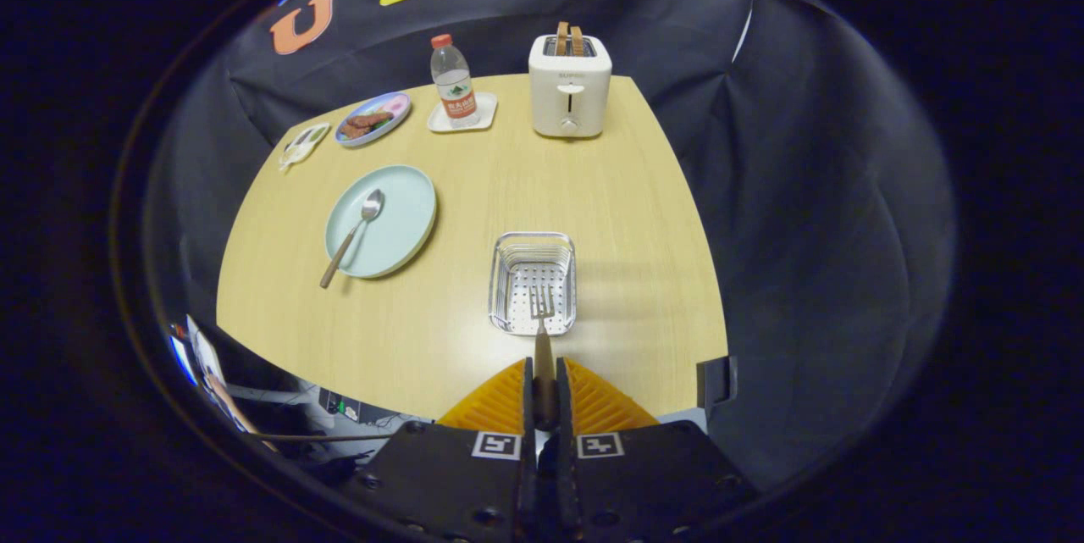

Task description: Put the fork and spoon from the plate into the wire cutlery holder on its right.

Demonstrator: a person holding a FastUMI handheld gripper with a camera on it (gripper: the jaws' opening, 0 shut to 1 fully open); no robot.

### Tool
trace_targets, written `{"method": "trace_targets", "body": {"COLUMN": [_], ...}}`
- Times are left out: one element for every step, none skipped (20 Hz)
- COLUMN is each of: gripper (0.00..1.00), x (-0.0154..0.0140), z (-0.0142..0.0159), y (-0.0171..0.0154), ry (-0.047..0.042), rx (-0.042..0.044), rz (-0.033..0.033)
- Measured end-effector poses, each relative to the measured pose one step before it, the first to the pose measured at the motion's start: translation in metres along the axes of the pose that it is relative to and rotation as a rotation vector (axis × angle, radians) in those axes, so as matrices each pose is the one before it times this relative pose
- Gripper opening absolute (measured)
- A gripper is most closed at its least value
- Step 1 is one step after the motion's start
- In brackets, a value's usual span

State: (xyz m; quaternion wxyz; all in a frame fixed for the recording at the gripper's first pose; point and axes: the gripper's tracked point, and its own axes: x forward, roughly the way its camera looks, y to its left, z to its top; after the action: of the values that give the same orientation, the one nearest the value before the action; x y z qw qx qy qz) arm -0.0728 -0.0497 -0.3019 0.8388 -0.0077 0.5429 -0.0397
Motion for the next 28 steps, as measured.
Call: {"method": "trace_targets", "body": {"gripper": [0.11,0.11,0.12,0.15,0.19,0.29,0.32,0.35,0.43,0.51,0.58,0.67,0.76,0.84,0.93,0.98,0.98,0.97,0.97,0.97,0.98,0.98,0.98,0.98,0.98,0.98,0.98,0.97], "x": [-0.00064,-0.00151,0.00135,0.00027,-0.00133,-0.00013,0.00067,0.00123,0.00134,0.002,0.00248,0.00213,0.00281,0.00244,0.00302,0.00332,0.00443,0.00453,0.00547,0.00515,0.00562,0.00488,0.00578,0.00522,0.005,0.00567,0.00655,0.00622], "z": [0.00162,0.00263,0.00254,0.00182,0.00151,0.00328,0.00215,0.0015,0.00247,0.00356,0.00254,0.00521,0.0054,0.00634,0.00388,0.00272,-0.00035,0.00003,-0.00087,-0.00047,-0.00151,-0.00009,-0.00248,-0.00211,-0.00225,-0.00171,-0.0021,-0.00217], "y": [0.00034,0.00181,0.00187,0.00337,0.00521,0.00243,0.00323,0.00332,0.00398,0.0055,0.00444,0.00555,0.00813,0.00784,0.00844,0.0114,0.01273,0.01272,0.01234,0.00993,0.01264,0.01377,0.01446,0.01429,0.01574,0.01607,0.01379,0.01374], "ry": [-0.00527,-0.00692,-0.00814,-0.00696,-0.00932,-0.01132,-0.01013,-0.0075,-0.01194,-0.01534,-0.01652,-0.02186,-0.03064,-0.03037,-0.02668,-0.01468,-0.0041,0.00092,0.00108,-0.00079,-0.00216,-0.00583,-0.00252,-0.00124,-0.00156,-0.00085,0.0008,0.00422], "rx": [-0.00326,0.00164,0.00102,0.00057,0.00804,0.01348,0.01264,0.00955,0.00727,0.0042,0.00511,0.01125,0.00499,-0.0044,-0.00378,-0.00151,-0.00088,0.00268,0.00264,0.00163,0.00338,0.00198,-0.00623,-0.00958,-0.00942,-0.00838,-0.00495,-0.00106], "rz": [-0.00492,0.0016,-0.00239,0.0075,0.01255,0.00108,0.00387,-0.00008,-0.0016,-0.00137,-0.00684,-0.00494,-0.00272,-0.00949,-0.00698,0.00321,0.00525,0.00687,0.00338,-0.00575,0.00305,0.00742,0.01008,0.0105,0.01747,0.01689,0.01355,0.01053]}}
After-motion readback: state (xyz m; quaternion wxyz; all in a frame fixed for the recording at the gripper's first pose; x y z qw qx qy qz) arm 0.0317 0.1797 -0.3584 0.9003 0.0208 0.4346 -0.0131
